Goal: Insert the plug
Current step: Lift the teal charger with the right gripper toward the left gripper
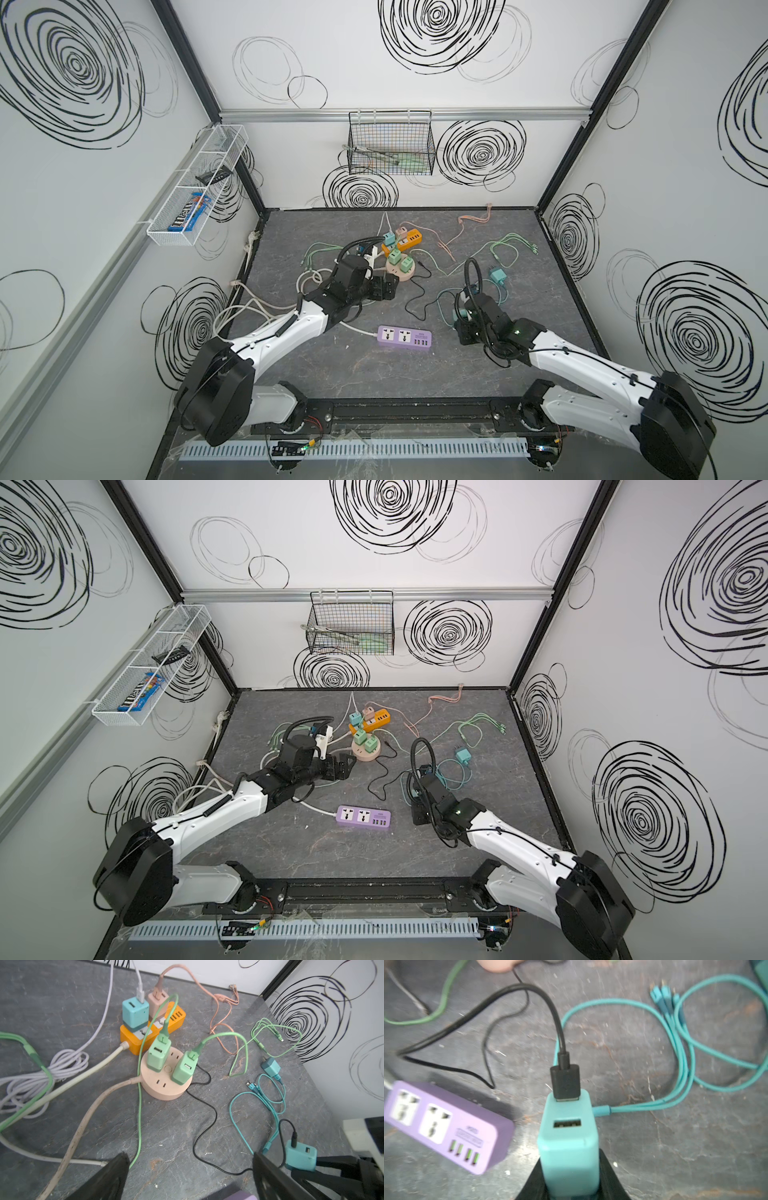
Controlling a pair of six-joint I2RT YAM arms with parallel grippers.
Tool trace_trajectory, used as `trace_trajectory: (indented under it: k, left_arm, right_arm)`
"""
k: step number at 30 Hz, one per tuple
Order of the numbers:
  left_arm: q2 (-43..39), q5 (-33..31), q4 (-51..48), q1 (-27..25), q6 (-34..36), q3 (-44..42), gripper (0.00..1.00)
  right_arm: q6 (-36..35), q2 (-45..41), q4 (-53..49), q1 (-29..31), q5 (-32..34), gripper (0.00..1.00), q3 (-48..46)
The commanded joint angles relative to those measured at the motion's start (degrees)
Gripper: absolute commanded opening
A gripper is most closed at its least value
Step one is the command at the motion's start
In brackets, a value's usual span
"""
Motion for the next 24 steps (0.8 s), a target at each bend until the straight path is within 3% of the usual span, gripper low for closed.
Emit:
trace_trajectory:
  k: [1, 7, 10, 14, 18, 24]
  left_arm:
    - [-3.2, 2.4, 1.9, 0.2, 4.7, 2.2, 0.96]
    - [-5.8, 12.0, 2.3, -0.3, 11.6, 3.7, 0.96]
    - [-6.2, 9.8, -1.3, -3.3, 18.8, 6.2, 0.96]
    - [-6.0, 8.9, -6.0, -5.2, 25.3, 9.1, 0.96]
    - [-5.8, 16.6, -13.0, -5.6, 33.0, 11.9, 0.98]
    - [-5.9, 20.7, -20.3, -6.4, 41.3, 14.9, 1.00]
  right_arm:
    - [-6.6, -4.2, 5.9, 0.9, -1.6, 0.00, 2.4]
    - [-16.1, -9.8, 16.9, 0.9, -9.4, 0.00, -0.2]
    - [-21.2, -10.6, 21.1, 0.8, -13.5, 0.00, -0.9]
    - [-28.4, -9.7, 20.5, 0.8, -19.1, 0.00, 1.1]
    - [-35.7, -6.7, 17.1, 0.9, -22.7, 0.00, 4.0]
    - [-43.6, -4.8, 17.1, 0.8, -27.4, 0.00, 5.1]
